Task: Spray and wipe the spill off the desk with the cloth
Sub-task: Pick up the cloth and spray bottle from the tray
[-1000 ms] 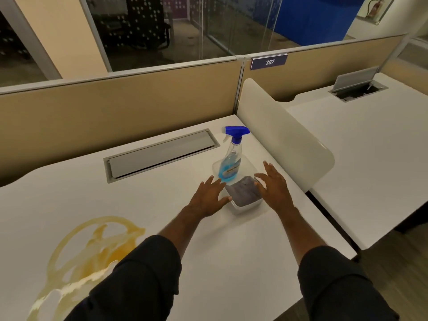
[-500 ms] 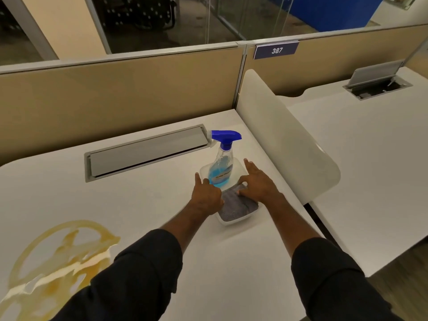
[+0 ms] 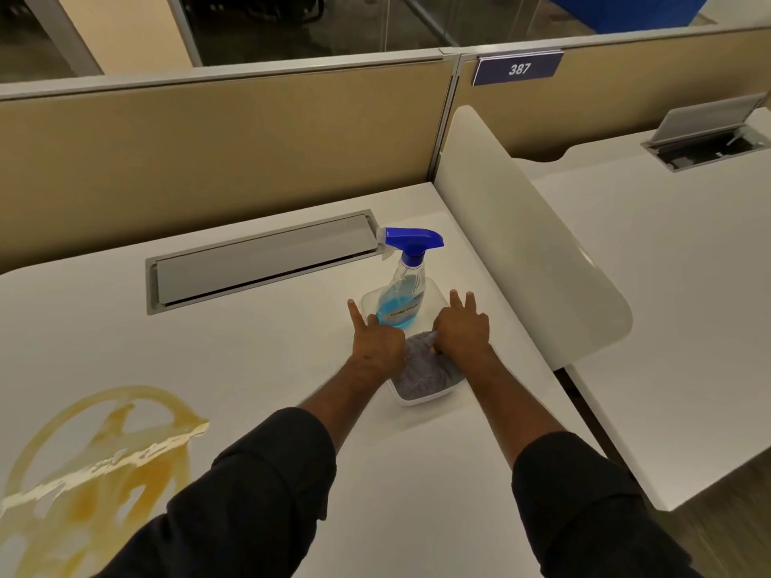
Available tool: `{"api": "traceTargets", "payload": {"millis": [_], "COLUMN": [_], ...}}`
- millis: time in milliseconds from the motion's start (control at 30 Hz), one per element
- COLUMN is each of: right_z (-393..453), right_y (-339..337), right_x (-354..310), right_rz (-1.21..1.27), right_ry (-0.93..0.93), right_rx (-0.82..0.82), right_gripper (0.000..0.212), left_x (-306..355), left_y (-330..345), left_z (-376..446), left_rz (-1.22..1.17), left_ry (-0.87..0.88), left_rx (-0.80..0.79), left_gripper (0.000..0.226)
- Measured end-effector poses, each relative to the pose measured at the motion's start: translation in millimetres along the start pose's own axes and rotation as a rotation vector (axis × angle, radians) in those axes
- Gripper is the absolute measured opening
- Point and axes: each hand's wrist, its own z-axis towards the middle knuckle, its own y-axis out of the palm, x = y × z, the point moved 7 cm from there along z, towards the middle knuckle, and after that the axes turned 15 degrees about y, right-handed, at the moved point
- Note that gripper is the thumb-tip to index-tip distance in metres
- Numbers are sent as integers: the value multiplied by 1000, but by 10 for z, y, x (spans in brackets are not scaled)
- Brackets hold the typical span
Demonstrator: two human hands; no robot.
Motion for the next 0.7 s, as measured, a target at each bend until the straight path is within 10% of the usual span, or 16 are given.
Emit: {"api": "traceTargets", "payload": {"millis": [700], "right_z": [-677], "right_y": [-267], "right_x": [686], "right_rz": [845], "right_ry": [-243], "right_rx": [485], "right_gripper": [14], "left_x": [62], "left_y": [-343], "left_z": [-487], "left_rz": [-59], "left_ry": [41], "left_rx": [414], "left_gripper": [43]}}
